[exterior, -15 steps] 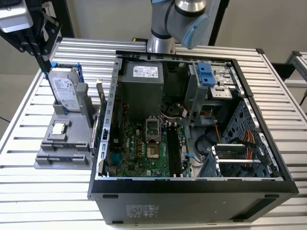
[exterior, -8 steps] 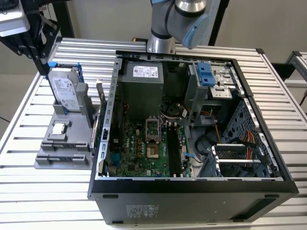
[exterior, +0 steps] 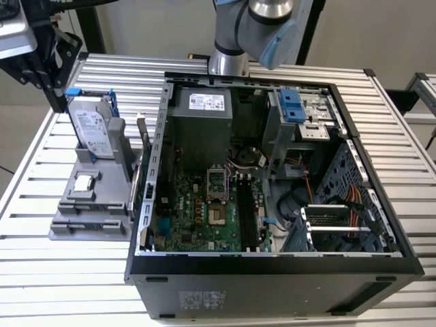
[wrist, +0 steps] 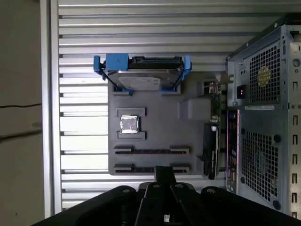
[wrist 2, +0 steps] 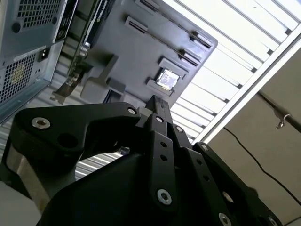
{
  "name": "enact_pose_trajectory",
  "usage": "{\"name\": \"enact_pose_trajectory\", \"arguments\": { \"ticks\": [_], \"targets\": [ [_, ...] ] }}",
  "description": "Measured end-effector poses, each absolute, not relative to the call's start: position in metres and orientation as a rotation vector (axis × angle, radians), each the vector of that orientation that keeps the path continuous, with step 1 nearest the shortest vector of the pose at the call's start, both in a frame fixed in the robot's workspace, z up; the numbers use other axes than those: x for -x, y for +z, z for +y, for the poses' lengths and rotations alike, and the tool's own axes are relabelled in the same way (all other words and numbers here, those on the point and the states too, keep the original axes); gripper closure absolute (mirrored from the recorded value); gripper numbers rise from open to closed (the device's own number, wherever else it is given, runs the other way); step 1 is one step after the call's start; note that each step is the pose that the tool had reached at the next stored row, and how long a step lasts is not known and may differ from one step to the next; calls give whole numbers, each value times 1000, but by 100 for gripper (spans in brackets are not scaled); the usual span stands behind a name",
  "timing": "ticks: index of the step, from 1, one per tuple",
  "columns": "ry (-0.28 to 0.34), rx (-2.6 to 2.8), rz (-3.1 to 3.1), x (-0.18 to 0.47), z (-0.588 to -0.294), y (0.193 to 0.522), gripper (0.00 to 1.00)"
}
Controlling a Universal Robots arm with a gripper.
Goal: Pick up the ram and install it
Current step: 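Pick up the ram and move it above insertion slot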
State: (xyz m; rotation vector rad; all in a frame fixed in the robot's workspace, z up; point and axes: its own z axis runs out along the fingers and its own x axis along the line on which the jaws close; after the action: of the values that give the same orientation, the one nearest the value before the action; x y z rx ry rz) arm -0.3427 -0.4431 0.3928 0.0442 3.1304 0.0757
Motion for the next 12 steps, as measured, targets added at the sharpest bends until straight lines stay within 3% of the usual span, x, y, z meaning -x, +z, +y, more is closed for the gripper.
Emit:
{"name": "enact_pose_trajectory", "arguments": {
  "ticks": [12],
  "targets": [
    [76,-44,3130,344,-463,393,100]
  ]
}}
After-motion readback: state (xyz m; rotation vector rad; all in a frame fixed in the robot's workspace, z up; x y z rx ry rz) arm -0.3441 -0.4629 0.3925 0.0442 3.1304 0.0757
